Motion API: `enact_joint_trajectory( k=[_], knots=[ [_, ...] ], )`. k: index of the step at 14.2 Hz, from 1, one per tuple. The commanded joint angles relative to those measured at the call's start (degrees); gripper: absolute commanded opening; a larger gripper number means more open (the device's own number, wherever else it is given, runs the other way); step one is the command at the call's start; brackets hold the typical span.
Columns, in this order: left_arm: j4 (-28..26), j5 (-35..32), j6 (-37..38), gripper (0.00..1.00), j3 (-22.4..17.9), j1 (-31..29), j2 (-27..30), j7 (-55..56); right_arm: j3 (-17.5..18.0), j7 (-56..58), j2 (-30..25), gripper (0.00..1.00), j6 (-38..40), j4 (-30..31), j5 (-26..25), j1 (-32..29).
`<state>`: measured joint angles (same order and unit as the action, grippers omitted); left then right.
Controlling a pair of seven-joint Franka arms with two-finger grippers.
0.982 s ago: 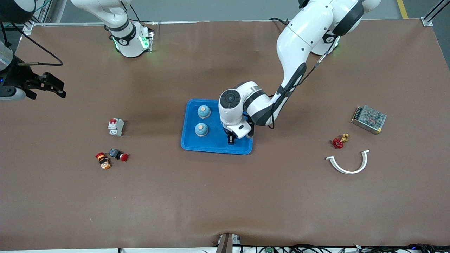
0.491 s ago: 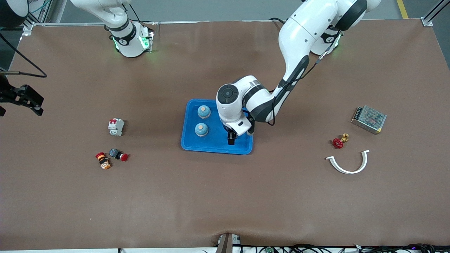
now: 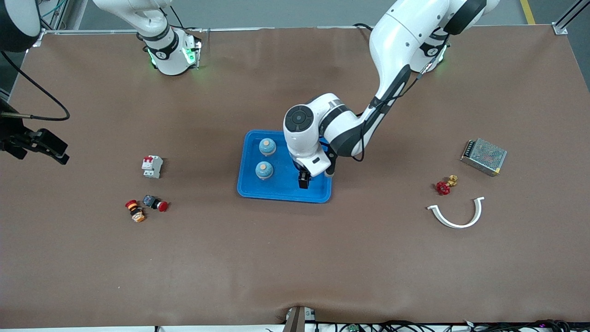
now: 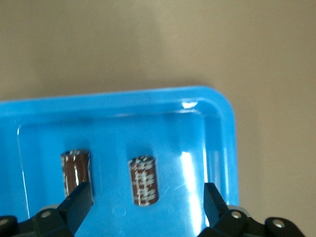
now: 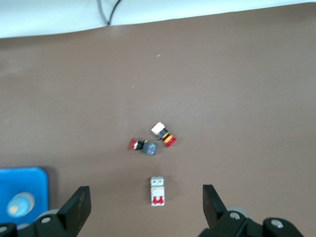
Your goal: Place electrolytic capacitor and blue bell in tray
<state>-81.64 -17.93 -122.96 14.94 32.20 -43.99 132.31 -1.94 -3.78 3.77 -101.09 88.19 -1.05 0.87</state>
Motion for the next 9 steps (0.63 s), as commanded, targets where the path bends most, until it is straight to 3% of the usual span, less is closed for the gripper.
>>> enact_joint_trajectory(
  k=[1,3,6,9],
  knots=[
    [-0.63,0.18,2.29,1.00,1.58,-4.41,2.68,-7.65,4.48,16.27,-2.80,1.00,-1.82,5.06,2.55,-8.86],
    [-0.63,0.27,2.37,1.00,1.84,-6.88,3.47,-13.98,4.40,16.10,-3.93,1.00,-1.40,5.24,2.55,-8.70],
    [-0.63,0.70,2.37,1.00,2.02,-9.86,4.17,-22.07,4.31,2.92,-5.87,1.00,1.07,6.29,1.23,-5.71],
    [-0.89,2.64,2.37,1.00,3.34,-14.78,6.45,-33.14,4.31,2.90,-6.66,1.00,1.16,6.38,1.14,-5.62]
  ],
)
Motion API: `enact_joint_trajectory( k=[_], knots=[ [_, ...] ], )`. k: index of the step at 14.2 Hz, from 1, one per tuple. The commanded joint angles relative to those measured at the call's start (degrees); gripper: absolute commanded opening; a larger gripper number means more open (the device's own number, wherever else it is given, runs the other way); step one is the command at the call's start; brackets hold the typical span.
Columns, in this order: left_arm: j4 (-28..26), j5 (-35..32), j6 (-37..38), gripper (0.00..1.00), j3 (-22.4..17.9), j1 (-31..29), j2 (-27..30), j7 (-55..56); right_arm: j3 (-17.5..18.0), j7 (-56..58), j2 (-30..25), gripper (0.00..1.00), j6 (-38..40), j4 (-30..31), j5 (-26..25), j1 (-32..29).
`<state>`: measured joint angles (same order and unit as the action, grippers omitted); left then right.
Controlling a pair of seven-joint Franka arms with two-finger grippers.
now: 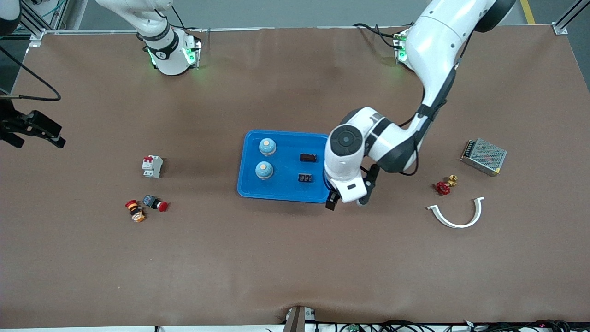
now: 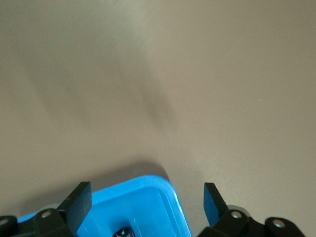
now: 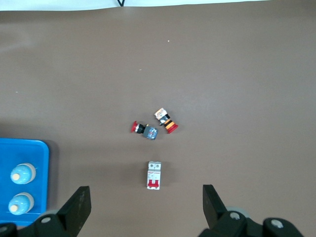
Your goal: Place electrolytic capacitor and blue bell in tray
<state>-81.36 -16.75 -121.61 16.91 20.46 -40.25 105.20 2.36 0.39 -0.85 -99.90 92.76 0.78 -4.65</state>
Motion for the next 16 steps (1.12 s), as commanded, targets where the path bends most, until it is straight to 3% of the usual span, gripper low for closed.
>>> enact_joint_trajectory(
  k=[1,5,7,10,14,16],
  knots=[
    [-1.34,1.46,1.03,1.00,1.37,-4.10,3.06,-8.67,0.02,-1.27,-2.14,1.00,0.49,1.73,-0.70,-0.10],
    [-1.43,1.54,4.34,1.00,1.64,-7.97,5.35,-19.03,-0.07,2.92,-2.05,1.00,0.50,1.72,-0.09,-0.71],
    [-1.43,2.67,6.90,1.00,2.60,-11.74,7.45,-28.07,-2.34,5.58,-2.05,1.00,0.67,1.81,0.27,0.07],
    [-1.35,6.28,10.86,1.00,4.89,-18.59,10.35,-46.87,-2.62,5.50,-2.32,1.00,1.02,1.73,0.18,0.78],
    [-1.26,6.38,13.42,1.00,4.89,-22.21,14.13,-65.51,-2.88,5.50,-2.05,1.00,0.94,1.64,-0.60,1.30],
    [-1.43,6.73,13.51,1.00,5.33,-25.63,16.59,-72.11,-4.64,5.50,-2.05,1.00,0.94,1.37,-0.61,2.97]
  ],
)
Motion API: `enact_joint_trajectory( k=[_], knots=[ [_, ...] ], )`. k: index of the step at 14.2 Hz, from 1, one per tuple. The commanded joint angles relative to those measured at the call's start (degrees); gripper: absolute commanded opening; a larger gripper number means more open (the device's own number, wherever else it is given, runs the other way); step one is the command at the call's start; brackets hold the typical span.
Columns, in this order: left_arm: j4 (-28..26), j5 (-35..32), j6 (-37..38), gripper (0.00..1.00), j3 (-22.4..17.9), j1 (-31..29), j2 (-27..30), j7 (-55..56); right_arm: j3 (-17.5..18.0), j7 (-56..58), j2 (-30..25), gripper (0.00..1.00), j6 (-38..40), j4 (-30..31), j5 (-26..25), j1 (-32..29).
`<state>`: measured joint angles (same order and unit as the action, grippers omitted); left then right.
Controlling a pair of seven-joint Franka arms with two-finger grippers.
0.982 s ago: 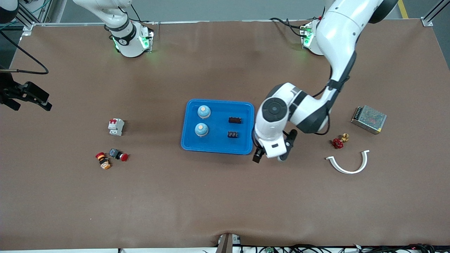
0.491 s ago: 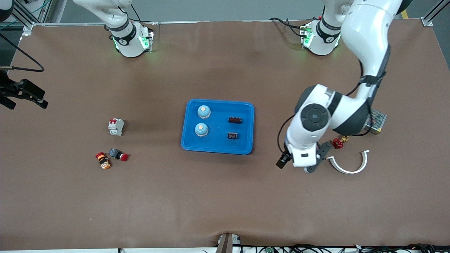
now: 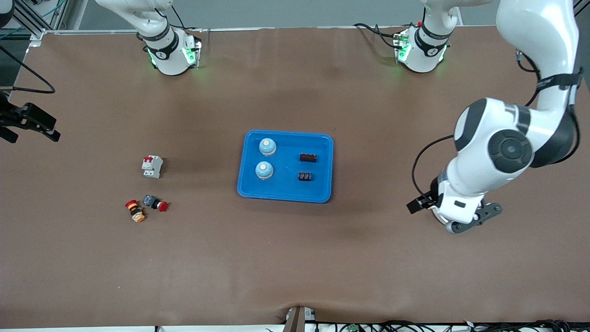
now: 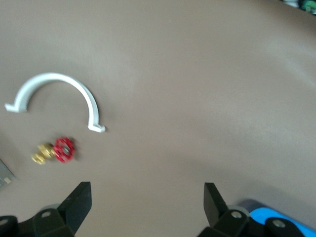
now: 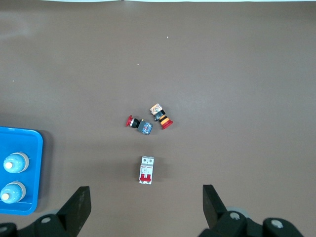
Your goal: Place electrolytic capacitor and blue bell in tray
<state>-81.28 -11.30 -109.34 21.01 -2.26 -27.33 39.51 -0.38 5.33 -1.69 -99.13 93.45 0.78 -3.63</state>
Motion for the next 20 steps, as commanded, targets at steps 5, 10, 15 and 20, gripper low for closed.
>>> enact_joint_trajectory(
  k=[5,10,15,20],
  knots=[
    [-3.88,5.58,3.78,1.00,2.10,-9.42,7.99,-20.42,-4.45,0.38,-1.21,1.00,0.17,0.59,-0.60,5.12],
    [-4.14,6.02,6.15,1.00,2.01,-11.36,10.62,-25.08,-4.46,0.29,-0.86,1.00,-0.18,0.50,-0.52,4.60],
    [-8.88,7.69,6.59,1.00,1.14,-12.77,15.89,-31.67,-4.54,0.29,0.46,1.00,-0.44,0.50,0.01,3.28],
    [-15.38,11.29,6.59,1.00,-11.42,-2.84,23.00,-38.87,-4.28,0.47,0.37,1.00,-0.10,-1.51,-0.34,3.80]
  ],
)
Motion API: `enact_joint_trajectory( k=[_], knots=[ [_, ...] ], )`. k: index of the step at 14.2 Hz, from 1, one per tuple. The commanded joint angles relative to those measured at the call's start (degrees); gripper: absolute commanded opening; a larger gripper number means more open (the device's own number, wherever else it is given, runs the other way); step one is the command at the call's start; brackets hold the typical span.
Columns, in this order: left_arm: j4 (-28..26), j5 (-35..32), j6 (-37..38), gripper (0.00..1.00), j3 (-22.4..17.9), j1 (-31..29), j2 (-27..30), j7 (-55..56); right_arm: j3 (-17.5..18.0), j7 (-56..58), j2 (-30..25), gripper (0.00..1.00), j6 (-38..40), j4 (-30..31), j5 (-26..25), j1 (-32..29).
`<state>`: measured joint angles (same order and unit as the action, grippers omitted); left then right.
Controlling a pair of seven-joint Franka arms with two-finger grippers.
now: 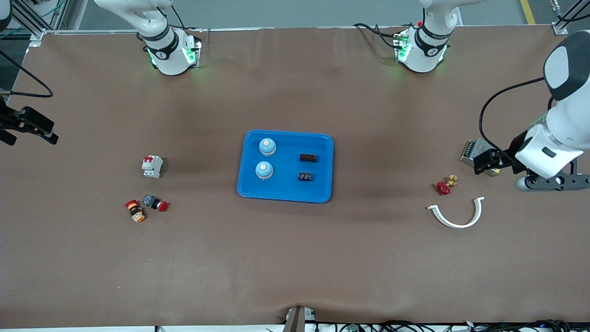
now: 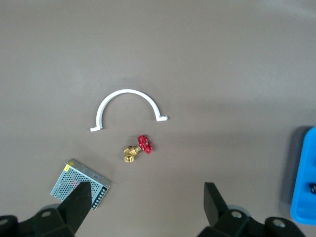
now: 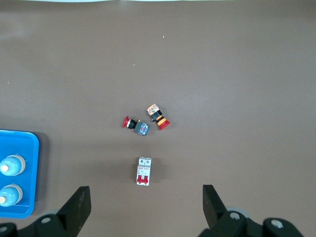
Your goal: Place electrolytic capacitor and blue bell in tray
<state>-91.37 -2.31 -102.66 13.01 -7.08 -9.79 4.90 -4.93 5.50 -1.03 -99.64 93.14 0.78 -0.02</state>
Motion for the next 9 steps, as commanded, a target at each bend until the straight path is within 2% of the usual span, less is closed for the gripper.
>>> enact_joint_trajectory(
  k=[1,3,4,9],
  knots=[
    [-6.96,3.01,-0.09,1.00,-4.48,2.59,7.49,-6.19,0.36,0.56,-0.29,1.00,0.76,-1.56,-0.34,0.19],
    [-9.52,4.33,-0.09,1.00,-7.29,4.78,11.10,-7.36,0.36,0.74,-0.29,1.00,1.02,-1.47,-0.34,0.19],
    [-10.05,4.51,0.26,1.00,-7.48,4.97,12.33,-7.36,0.36,0.65,-0.29,1.00,1.11,-1.47,-0.25,0.11],
    [-7.42,4.34,6.57,1.00,-8.44,5.06,14.98,-9.63,0.27,0.39,0.06,1.00,0.32,-1.47,0.10,-0.24]
  ],
)
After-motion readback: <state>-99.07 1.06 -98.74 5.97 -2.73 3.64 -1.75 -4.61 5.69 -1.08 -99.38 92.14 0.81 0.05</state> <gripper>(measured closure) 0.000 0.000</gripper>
